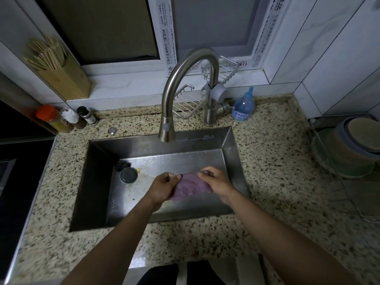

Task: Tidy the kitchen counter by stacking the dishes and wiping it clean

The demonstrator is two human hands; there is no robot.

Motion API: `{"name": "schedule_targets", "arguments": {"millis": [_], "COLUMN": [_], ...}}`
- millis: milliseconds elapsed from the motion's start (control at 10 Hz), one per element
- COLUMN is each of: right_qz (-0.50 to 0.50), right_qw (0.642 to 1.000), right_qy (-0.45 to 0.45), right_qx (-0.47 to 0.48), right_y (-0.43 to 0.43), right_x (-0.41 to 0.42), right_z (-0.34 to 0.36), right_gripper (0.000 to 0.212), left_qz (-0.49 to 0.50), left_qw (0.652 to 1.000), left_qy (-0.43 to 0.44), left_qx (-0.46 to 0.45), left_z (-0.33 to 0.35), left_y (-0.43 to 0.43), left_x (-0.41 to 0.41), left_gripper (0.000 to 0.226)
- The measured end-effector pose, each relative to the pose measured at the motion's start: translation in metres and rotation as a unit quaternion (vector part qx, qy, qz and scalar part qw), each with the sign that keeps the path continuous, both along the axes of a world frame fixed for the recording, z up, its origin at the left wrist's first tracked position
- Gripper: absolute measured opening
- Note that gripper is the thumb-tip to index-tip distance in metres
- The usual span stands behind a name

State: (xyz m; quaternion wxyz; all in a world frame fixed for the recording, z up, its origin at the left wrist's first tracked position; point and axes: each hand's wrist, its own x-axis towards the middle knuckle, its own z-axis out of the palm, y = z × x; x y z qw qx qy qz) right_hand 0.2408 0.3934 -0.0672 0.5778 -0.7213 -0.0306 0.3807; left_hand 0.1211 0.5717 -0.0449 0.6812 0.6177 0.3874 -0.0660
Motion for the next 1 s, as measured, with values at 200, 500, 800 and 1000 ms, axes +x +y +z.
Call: {"name": "schedule_targets", "arguments": {"millis": [200,500,800,1000], "right_qz": [-0.024,-0.125,-0.259,-0.352], "right_qw": [1.0,0.989,0.965,0.935], "right_qy": [0.005,-0.049,0.014,0.039], "right_qx": [0.008,-0.067,-0.048,0.013], "right_y": [-0.049,-0.134,-0.168,-0.182], "right_x": [-0.005,-0.062,-0.138,-0.168], "right_z": [0.003,-0.003,0.013,0.035], "right_gripper": [0.017,0.022,0.031,0.022], "left_qz": [-0.016,-0.122,-0.168,-0.191], "left_qw": [1.0,0.992,0.978,0.978], "left_qy": [-0.01,0.015,0.066,0.048], "left_qx": [-0.012,0.003,-0.105,-0.064], "left_z": [0.007,-0.003,0.0,0.013], "left_y": [-0.023,-0.084,-0.116,-0.095], "left_x": [-0.015,-0.034,-0.082,-0.096], "left_gripper": [0.009,0.013,0.01,0.014]}}
